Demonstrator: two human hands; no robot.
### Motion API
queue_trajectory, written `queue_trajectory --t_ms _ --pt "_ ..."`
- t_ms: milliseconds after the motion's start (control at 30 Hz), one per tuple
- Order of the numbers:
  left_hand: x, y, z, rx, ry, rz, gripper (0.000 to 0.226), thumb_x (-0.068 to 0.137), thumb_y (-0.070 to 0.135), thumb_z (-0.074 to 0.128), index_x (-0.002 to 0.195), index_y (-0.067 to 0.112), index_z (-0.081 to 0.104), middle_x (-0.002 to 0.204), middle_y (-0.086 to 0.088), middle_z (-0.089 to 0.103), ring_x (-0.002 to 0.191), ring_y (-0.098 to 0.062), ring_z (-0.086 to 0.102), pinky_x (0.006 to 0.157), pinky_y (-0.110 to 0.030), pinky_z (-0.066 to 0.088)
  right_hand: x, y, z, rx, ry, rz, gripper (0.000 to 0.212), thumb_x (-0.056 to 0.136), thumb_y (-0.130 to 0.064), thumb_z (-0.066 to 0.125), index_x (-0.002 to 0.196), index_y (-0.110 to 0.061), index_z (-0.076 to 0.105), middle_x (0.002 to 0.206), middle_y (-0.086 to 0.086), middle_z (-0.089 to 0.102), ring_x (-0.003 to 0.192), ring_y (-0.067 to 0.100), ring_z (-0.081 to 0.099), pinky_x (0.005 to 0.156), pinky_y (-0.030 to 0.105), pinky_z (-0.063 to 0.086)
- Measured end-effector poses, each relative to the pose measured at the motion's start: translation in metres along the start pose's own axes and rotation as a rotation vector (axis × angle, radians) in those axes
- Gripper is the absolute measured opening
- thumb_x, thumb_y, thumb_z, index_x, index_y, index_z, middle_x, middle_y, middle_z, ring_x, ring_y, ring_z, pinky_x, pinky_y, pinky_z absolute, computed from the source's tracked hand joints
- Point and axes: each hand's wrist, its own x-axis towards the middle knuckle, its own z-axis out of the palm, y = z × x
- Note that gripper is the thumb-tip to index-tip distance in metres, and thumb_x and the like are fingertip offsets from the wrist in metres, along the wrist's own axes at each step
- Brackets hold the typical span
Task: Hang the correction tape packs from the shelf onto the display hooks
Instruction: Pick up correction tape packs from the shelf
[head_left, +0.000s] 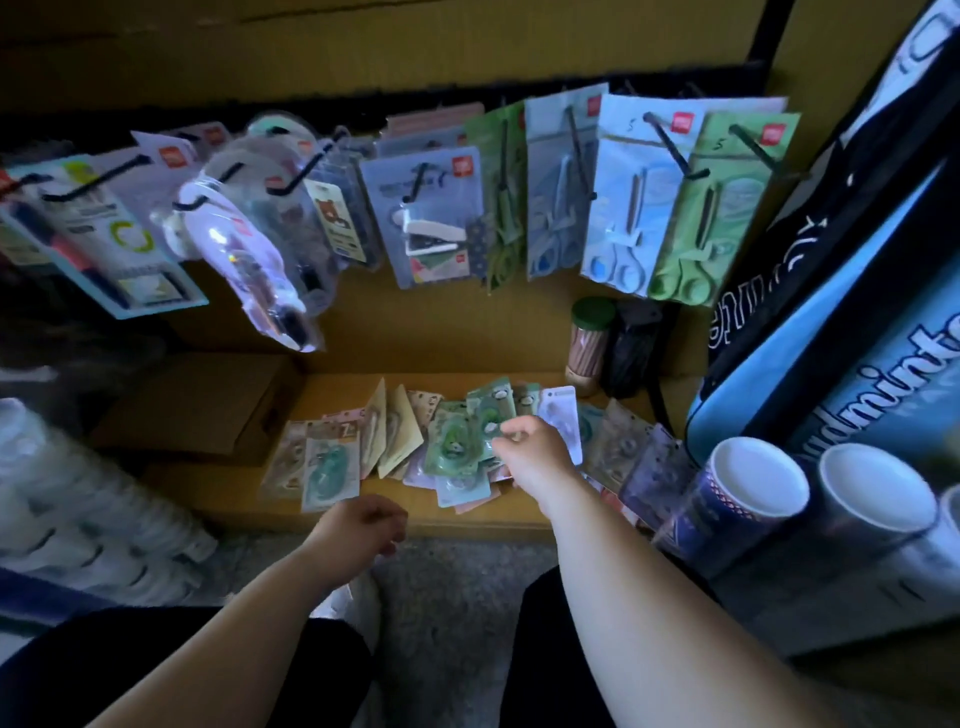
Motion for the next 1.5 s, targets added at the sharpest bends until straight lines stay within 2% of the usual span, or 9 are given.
queue_trajectory --t_ms 100,200,300,467,533,600,800,1100,1500 --pt "0.035 0.011 0.022 0.014 -0.072 0.032 0.029 0.087 0.007 0.054 0.062 0.023 0.056 0.066 0.000 0.059 0.061 -0.016 0.055 0.058 -0.022 0.042 0.015 0.012 -0.021 -0.042 0.063 0.065 0.024 0.090 -0.013 0.046 0.114 -0.012 0.050 0.080 0.001 0.053 0.060 0.015 0.049 0.054 0.023 0.038" --pt "0.073 0.018 0.047 -0.028 -0.105 0.033 0.029 0.085 0.007 0.054 0.061 0.023 0.059 0.070 -0.009 0.060 0.072 -0.025 0.056 0.067 -0.028 0.044 0.032 0.028 -0.046 -0.077 0.160 0.145 0.031 0.089 -0.010 0.050 0.120 -0.005 0.051 0.100 0.009 0.055 0.065 0.017 0.052 0.051 0.019 0.042" --pt "0.105 0.026 0.068 -0.022 -0.114 0.053 0.015 0.086 0.011 0.052 0.091 0.009 0.066 0.079 -0.007 0.057 0.074 -0.021 0.053 0.055 -0.021 0.036 0.049 0.038 -0.061 -0.166 0.204 0.220 0.036 0.089 -0.016 0.054 0.122 -0.004 0.050 0.108 0.012 0.056 0.088 0.020 0.052 0.066 0.025 0.042" --pt "0.147 0.036 0.081 -0.102 -0.034 0.010 0.036 0.089 0.013 0.049 0.125 0.011 0.051 0.079 -0.004 0.059 0.064 -0.013 0.049 0.049 -0.017 0.036 0.082 0.039 -0.054 -0.208 0.219 0.274 0.040 0.090 -0.016 0.053 0.128 -0.004 0.046 0.126 0.014 0.053 0.108 0.027 0.052 0.080 0.031 0.046" --pt "0.160 0.037 0.080 -0.095 -0.016 -0.005 0.042 0.089 0.014 0.051 0.130 0.012 0.046 0.106 -0.013 0.063 0.083 -0.024 0.055 0.060 -0.025 0.040 0.096 0.039 -0.051 -0.176 0.236 0.275 0.041 0.089 -0.018 0.057 0.127 -0.006 0.048 0.119 0.010 0.055 0.109 0.026 0.053 0.071 0.027 0.044" --pt "0.174 0.033 0.078 -0.074 0.038 -0.009 0.047 0.086 0.018 0.055 0.132 0.013 0.045 0.130 -0.017 0.053 0.106 -0.032 0.056 0.078 -0.027 0.044 0.110 0.041 -0.049 -0.097 0.295 0.298 0.047 0.086 -0.021 0.061 0.129 -0.008 0.048 0.122 0.010 0.057 0.115 0.028 0.053 0.081 0.031 0.047" --pt "0.199 0.014 0.059 0.126 0.129 -0.041 0.063 0.084 0.031 0.057 0.140 0.019 0.033 0.146 -0.014 0.034 0.133 -0.033 0.032 0.108 -0.042 0.031 0.128 0.054 -0.049 0.045 0.314 0.366 0.068 0.087 -0.023 0.060 0.143 -0.011 0.023 0.144 0.012 0.036 0.130 0.029 0.039 0.087 0.027 0.041" --pt "0.201 0.003 0.076 0.146 0.069 -0.072 0.071 0.083 0.034 0.058 0.144 0.020 0.023 0.151 -0.007 0.025 0.137 -0.030 0.021 0.109 -0.042 0.025 0.157 0.072 -0.023 0.039 0.245 0.279 0.051 0.089 -0.014 0.055 0.135 -0.010 0.036 0.117 0.002 0.050 0.118 0.029 0.051 0.084 0.026 0.039" --pt "0.210 0.004 0.089 -0.048 0.065 -0.094 0.061 0.082 0.036 0.062 0.136 0.020 0.038 0.145 -0.011 0.029 0.135 -0.032 0.029 0.109 -0.037 0.026 0.180 0.076 -0.019 -0.074 0.300 0.269 0.055 0.076 -0.022 0.071 0.124 -0.008 0.048 0.118 0.012 0.059 0.107 0.029 0.058 0.075 0.026 0.038"
